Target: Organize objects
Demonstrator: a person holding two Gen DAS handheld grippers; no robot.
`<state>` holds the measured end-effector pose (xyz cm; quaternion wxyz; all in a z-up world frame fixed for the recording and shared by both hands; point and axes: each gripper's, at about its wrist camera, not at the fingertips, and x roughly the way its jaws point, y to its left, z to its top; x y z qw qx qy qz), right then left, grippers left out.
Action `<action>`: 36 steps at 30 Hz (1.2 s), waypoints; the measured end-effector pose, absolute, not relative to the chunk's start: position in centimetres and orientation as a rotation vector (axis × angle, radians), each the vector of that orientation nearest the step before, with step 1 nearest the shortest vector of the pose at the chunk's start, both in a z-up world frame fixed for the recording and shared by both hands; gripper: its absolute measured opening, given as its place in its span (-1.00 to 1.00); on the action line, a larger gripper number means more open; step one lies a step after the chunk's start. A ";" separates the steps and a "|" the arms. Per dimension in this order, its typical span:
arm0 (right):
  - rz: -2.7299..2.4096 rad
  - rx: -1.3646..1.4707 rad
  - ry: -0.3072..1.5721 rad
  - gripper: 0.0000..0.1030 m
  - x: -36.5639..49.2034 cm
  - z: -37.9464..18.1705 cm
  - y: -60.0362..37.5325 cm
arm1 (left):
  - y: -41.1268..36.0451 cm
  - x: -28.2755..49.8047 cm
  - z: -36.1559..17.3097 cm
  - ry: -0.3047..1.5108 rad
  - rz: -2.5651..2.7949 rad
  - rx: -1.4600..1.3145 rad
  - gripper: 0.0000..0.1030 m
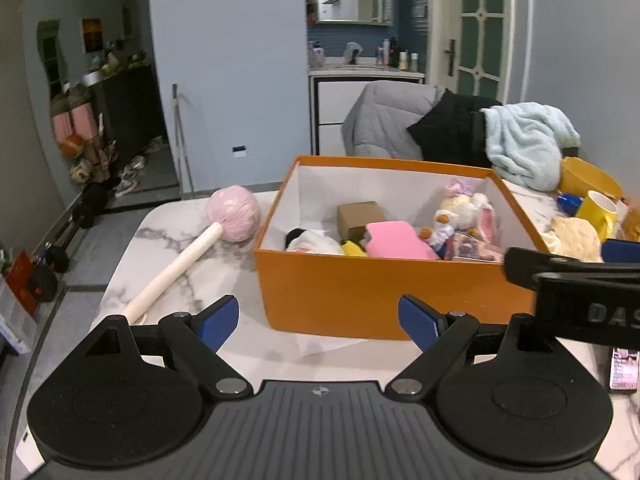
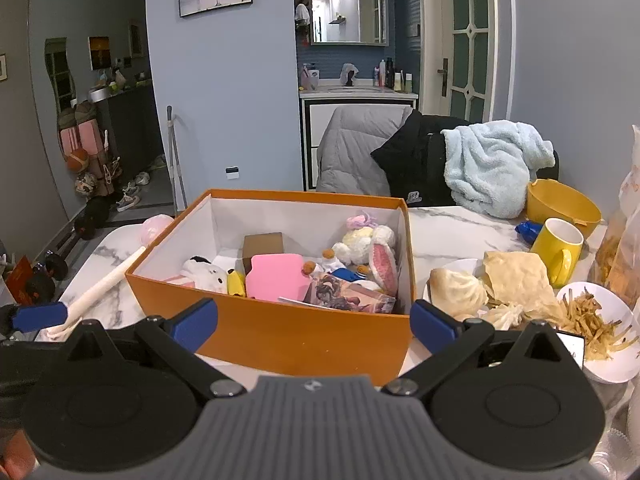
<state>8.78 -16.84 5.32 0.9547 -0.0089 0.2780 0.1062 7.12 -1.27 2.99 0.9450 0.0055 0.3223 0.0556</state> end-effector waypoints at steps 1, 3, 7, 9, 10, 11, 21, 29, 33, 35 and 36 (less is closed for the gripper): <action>0.217 -0.022 0.566 0.98 8.8 5.3 -16.7 | -1.6 7.0 3.0 0.651 0.112 0.026 1.00; 0.223 -0.031 0.566 0.98 8.7 5.3 -16.6 | -2.2 6.9 3.0 0.637 0.111 0.059 1.00; 0.228 -0.038 0.565 0.98 8.6 5.2 -16.5 | -2.8 6.8 2.9 0.629 0.122 0.090 1.00; 0.228 -0.035 0.569 0.98 8.6 5.2 -16.5 | -2.7 6.9 2.9 0.632 0.115 0.078 1.00; 0.229 -0.033 0.570 0.98 8.6 5.2 -16.6 | -2.7 6.9 2.9 0.636 0.116 0.072 1.00; 0.228 -0.031 0.572 0.98 8.6 5.2 -16.6 | -2.6 6.9 2.9 0.639 0.117 0.068 1.00; 0.230 -0.027 0.587 0.98 8.6 5.0 -16.4 | -2.5 6.9 2.7 0.668 0.122 0.059 1.00; 0.194 -0.009 0.614 0.98 8.5 4.8 -15.7 | -3.3 7.3 2.5 0.752 0.210 0.036 1.00; 0.185 -0.006 0.614 0.98 8.4 4.5 -15.1 | -4.1 7.1 2.5 0.764 0.214 0.069 1.00; 0.190 -0.001 0.619 0.98 8.5 4.4 -15.1 | -4.1 6.9 2.6 0.764 0.208 0.071 1.00; 0.191 0.002 0.620 0.98 8.4 4.4 -15.1 | -4.1 6.9 2.6 0.766 0.207 0.069 1.00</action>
